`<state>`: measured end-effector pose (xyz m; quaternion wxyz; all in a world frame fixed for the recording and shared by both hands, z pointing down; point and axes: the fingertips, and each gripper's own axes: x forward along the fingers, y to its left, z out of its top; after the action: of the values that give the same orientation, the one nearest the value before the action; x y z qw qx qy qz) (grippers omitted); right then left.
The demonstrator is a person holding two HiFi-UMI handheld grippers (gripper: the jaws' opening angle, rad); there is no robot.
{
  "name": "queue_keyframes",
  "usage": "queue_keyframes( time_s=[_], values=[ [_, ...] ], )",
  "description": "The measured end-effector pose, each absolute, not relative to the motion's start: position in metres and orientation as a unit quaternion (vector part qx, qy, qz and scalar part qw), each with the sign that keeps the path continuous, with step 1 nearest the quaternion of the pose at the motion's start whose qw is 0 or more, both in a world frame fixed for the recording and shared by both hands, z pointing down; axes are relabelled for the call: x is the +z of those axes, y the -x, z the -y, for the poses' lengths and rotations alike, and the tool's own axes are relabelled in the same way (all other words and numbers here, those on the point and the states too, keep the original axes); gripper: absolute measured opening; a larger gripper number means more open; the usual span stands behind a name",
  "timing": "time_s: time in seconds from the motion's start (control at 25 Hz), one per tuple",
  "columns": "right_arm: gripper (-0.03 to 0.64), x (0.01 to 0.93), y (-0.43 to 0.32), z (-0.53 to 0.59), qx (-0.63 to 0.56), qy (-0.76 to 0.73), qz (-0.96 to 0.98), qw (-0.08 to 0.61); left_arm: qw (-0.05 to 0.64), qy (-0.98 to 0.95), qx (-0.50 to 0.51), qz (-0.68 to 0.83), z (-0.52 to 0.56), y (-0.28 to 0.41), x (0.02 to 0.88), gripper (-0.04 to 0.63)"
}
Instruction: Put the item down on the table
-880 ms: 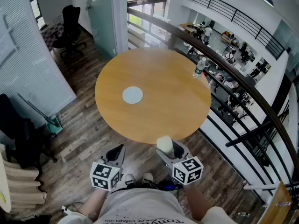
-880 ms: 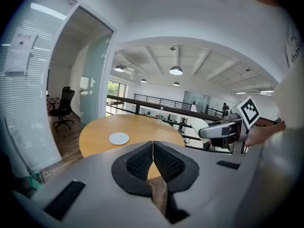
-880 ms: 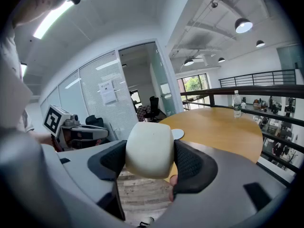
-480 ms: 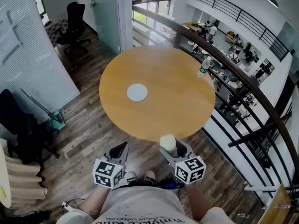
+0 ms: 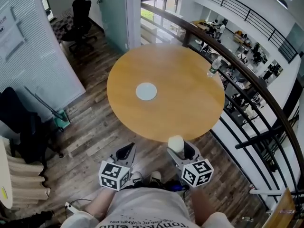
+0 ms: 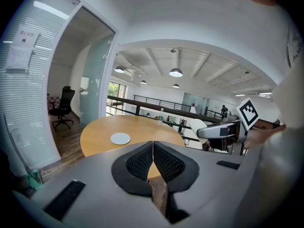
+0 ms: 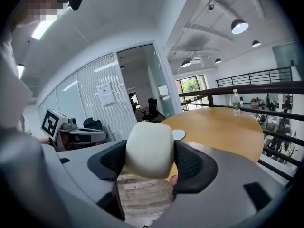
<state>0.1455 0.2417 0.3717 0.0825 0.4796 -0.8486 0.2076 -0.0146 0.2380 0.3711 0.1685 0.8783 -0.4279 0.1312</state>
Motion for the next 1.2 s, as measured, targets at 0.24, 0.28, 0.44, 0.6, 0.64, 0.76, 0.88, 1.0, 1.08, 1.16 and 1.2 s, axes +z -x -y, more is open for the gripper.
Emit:
queue_keyframes(
  time_s=[0.24, 0.28, 0.44, 0.6, 0.64, 0.76, 0.88, 1.0, 1.08, 1.16, 1.2],
  values=[
    [0.322, 0.369, -0.126, -0.242, 0.207, -0.494, 0.84, 0.083, 0.169, -0.881, 0.123, 0.425, -0.241, 0.043, 0.371, 0.025],
    [0.322, 0.368, -0.123, -0.242, 0.207, -0.497, 0.839, 0.082, 0.168, -0.882, 0.124, 0.424, -0.241, 0.047, 0.372, 0.025],
    [0.322, 0.367, -0.109, -0.24, 0.204, -0.506, 0.834, 0.078, 0.164, -0.883, 0.128, 0.42, -0.243, 0.068, 0.375, 0.025],
    [0.322, 0.368, -0.098, -0.237, 0.205, -0.507, 0.833, 0.079, 0.168, -0.883, 0.128, 0.418, -0.243, 0.081, 0.378, 0.025],
    [0.322, 0.368, -0.096, -0.237, 0.207, -0.507, 0.833, 0.08, 0.17, -0.883, 0.129, 0.417, -0.243, 0.082, 0.379, 0.025],
    [0.322, 0.373, -0.094, -0.232, 0.213, -0.505, 0.832, 0.081, 0.173, -0.883, 0.13, 0.415, -0.238, 0.082, 0.382, 0.025],
    [0.322, 0.379, -0.094, -0.222, 0.217, -0.503, 0.832, 0.082, 0.173, -0.883, 0.129, 0.417, -0.225, 0.082, 0.385, 0.025],
    [0.322, 0.387, -0.094, -0.204, 0.222, -0.501, 0.833, 0.083, 0.176, -0.881, 0.129, 0.421, -0.208, 0.083, 0.39, 0.025],
    [0.322, 0.389, -0.097, -0.19, 0.221, -0.499, 0.834, 0.085, 0.177, -0.879, 0.13, 0.423, -0.198, 0.08, 0.392, 0.025],
    [0.322, 0.389, -0.1, -0.174, 0.217, -0.496, 0.836, 0.089, 0.178, -0.877, 0.133, 0.426, -0.184, 0.077, 0.392, 0.025],
    [0.322, 0.388, -0.102, -0.164, 0.215, -0.495, 0.837, 0.09, 0.178, -0.876, 0.133, 0.428, -0.175, 0.075, 0.392, 0.025]
  ],
)
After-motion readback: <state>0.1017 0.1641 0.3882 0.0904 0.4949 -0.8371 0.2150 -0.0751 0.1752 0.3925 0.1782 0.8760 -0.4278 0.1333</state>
